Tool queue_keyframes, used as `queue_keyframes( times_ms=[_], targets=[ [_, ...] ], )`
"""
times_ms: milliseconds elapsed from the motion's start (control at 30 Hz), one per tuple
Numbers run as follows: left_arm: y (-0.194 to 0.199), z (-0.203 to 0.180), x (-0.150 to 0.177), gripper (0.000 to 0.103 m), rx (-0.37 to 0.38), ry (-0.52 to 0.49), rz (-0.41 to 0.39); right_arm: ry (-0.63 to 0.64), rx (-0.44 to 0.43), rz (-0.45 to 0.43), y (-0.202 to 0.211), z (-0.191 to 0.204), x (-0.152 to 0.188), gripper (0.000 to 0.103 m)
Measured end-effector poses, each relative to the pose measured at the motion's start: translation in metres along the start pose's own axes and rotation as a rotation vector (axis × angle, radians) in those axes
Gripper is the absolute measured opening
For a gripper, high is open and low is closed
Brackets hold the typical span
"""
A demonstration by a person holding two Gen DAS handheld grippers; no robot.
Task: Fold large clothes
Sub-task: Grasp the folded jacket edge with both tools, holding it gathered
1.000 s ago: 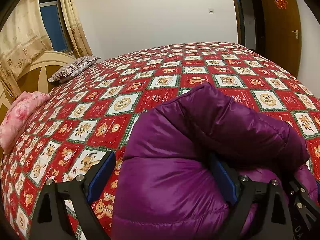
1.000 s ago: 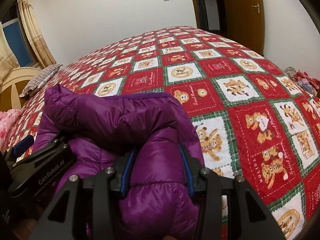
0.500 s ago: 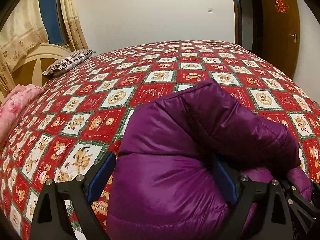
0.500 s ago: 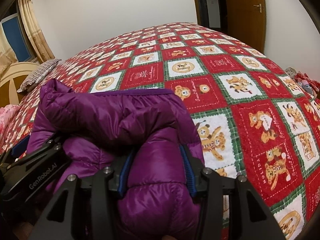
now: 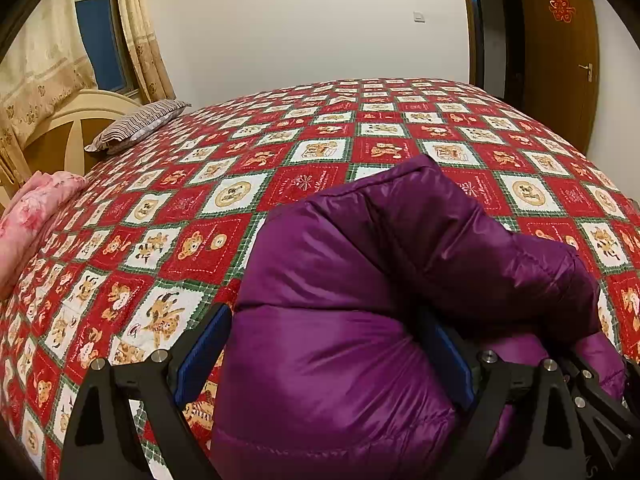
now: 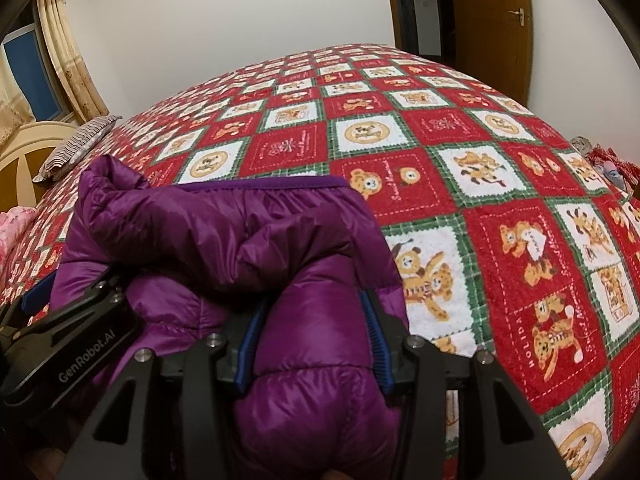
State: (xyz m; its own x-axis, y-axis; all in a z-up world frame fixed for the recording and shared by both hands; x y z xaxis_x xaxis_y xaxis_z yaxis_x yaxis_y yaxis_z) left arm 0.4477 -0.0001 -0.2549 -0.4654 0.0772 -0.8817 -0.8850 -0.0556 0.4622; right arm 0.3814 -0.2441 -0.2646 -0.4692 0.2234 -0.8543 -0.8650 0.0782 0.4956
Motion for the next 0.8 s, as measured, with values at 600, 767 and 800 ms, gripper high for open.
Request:
queue_keyframes(
  times_ms=[600, 767, 800],
  targets=[
    [0.0009, 0.0000, 0.0008, 0.093, -0.010, -0.010, -0.010, 0.002, 0.001, -0.003, -0.0001, -0.0004, 0.0003, 0.049],
    [0.0012, 0.0006, 0.0004, 0.093, -0.012, -0.012, -0.012, 0.003, 0.001, -0.002, -0.0001, 0.0000, 0.0004, 0.049],
    [0.0014, -0.0002, 0.0005, 0.093, -0.011, -0.012, -0.012, 0.003, 0.001, -0.002, 0.0000, 0.0002, 0.0005, 0.049]
  ],
)
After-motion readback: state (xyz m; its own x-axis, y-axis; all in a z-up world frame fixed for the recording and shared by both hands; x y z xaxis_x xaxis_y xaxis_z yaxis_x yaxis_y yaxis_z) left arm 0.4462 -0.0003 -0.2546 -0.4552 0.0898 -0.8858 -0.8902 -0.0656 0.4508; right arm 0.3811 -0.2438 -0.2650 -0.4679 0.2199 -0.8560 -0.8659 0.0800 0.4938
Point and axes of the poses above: each gripper's, at about its wrist camera, not at the fingertips, and y roughly against the way its jaws point, z to its left, x to its underside, the point moved 10 cm from there along -y, roughly the way its jaws point, and after that the axes turned 15 degrees about -z, right-handed, at the moved point
